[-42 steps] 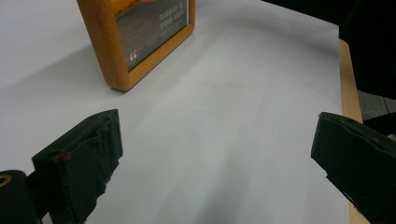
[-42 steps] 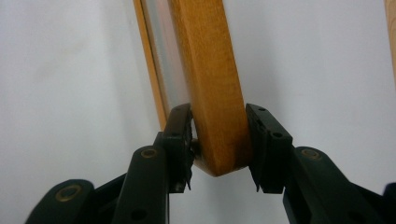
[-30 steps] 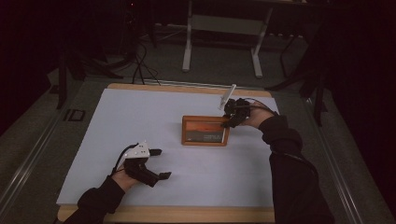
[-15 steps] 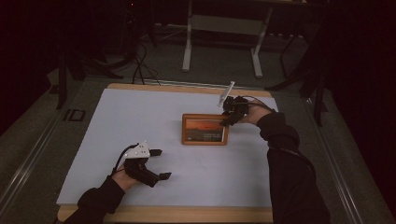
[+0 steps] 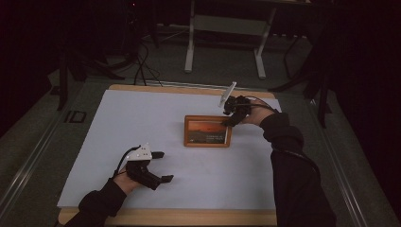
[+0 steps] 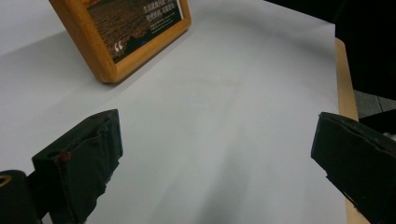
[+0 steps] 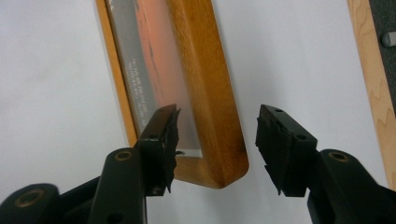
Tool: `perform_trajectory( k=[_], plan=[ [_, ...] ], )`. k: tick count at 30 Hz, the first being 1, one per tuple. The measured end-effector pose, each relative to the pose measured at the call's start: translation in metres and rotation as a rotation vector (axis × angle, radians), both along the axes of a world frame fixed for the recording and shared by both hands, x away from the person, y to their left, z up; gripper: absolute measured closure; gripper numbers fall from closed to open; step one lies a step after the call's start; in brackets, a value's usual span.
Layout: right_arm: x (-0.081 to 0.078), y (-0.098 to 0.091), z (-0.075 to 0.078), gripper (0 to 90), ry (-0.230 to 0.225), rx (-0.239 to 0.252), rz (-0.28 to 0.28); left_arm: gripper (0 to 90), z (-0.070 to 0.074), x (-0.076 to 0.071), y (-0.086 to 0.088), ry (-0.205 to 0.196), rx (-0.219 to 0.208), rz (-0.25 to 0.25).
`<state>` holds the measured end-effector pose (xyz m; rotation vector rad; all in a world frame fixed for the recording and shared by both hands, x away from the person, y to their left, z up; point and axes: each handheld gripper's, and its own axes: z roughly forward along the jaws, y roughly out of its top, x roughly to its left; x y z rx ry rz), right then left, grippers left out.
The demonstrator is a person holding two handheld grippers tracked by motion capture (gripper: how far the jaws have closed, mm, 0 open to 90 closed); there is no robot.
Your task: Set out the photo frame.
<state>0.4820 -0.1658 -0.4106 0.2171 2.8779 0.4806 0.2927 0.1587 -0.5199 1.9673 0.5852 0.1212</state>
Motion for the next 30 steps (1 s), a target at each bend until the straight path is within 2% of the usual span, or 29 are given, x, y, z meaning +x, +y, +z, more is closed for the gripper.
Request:
perform_trajectory(
  k=[3, 7, 13, 16, 18, 20, 21, 23, 25, 30],
  plan=[
    [-0.003, 0.001, 0.007, 44.0, -0.008, 0.009, -0.01, 2.6, 0.0, 0.0, 0.0, -0.003, 0.002, -0.001],
    [-0.014, 0.004, 0.019, 41.4, 0.004, 0.055, -0.027, 2.6, 0.002, 0.0, 0.0, -0.007, 0.001, -0.001],
    [-0.031, 0.007, 0.027, 39.6, 0.015, 0.081, -0.007, 2.6, 0.002, 0.0, 0.0, -0.009, 0.004, -0.001],
    [-0.036, 0.007, 0.028, 37.3, 0.024, 0.098, -0.008, 2.6, 0.002, 0.0, 0.0, -0.007, 0.002, -0.002],
    [-0.04, 0.006, 0.027, 32.2, 0.028, 0.126, -0.014, 2.6, 0.002, 0.0, 0.0, -0.007, 0.002, -0.001],
    [-0.044, 0.005, 0.026, 25.9, 0.018, 0.133, -0.032, 2.6, 0.002, 0.0, 0.0, -0.009, 0.003, -0.001],
    [-0.051, 0.004, 0.025, 23.2, 0.004, 0.157, -0.02, 2.6, 0.003, 0.0, 0.0, -0.007, 0.0, -0.002],
    [-0.052, 0.003, 0.025, 22.8, 0.003, 0.167, -0.028, 2.6, 0.003, -0.001, 0.0, -0.007, 0.0, -0.01],
    [-0.061, 0.002, 0.023, 21.5, -0.016, 0.18, -0.047, 2.6, 0.002, -0.001, -0.001, -0.008, 0.004, -0.009],
    [-0.076, -0.003, 0.014, 16.8, -0.03, 0.22, -0.048, 2.6, 0.002, -0.002, -0.002, -0.012, 0.011, -0.014]
  ],
)
